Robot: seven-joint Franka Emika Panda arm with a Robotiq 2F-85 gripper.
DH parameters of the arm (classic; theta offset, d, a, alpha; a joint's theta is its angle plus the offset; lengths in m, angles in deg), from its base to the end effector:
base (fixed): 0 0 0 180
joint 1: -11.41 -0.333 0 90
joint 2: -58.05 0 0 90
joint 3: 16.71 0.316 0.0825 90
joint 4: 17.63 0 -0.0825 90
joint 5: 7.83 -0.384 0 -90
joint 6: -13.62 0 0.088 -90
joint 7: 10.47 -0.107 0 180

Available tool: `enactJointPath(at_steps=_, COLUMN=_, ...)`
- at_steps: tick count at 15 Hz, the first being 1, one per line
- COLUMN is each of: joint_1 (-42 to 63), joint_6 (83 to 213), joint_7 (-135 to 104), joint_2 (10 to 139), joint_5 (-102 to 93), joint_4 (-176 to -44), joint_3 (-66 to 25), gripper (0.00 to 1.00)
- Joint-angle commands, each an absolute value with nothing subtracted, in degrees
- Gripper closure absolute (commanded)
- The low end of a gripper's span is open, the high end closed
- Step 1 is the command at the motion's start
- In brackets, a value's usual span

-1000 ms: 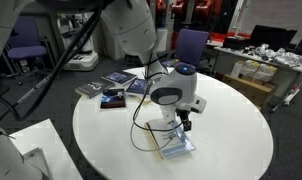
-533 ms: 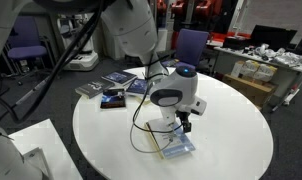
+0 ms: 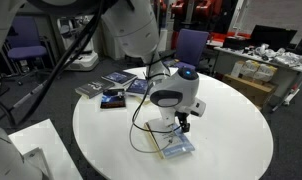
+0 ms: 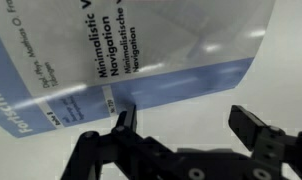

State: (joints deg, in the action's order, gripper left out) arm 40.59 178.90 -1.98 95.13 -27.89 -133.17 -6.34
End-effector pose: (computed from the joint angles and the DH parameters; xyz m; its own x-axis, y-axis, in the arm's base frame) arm 0.5736 -0.2187 0.1494 0.8183 -0.5392 0.1991 -0.4946 -0.8370 -0.2343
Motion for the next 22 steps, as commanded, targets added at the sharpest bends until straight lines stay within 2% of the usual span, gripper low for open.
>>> enactJointPath(at_steps=1, joint_1=43.61, joint_6=176.01, joint_7=1.82, joint_2=94.14, joint_5=-30.32, joint_4=-134.03, joint_3=-3.69, gripper=0.0)
enactJointPath(at_steps=22, joint_1=40.85, joint_6=184.0, joint_7=-1.01, joint_2=94.93, joint_5=-28.86, joint_4=-131.62, joint_3=-6.72, gripper=0.0)
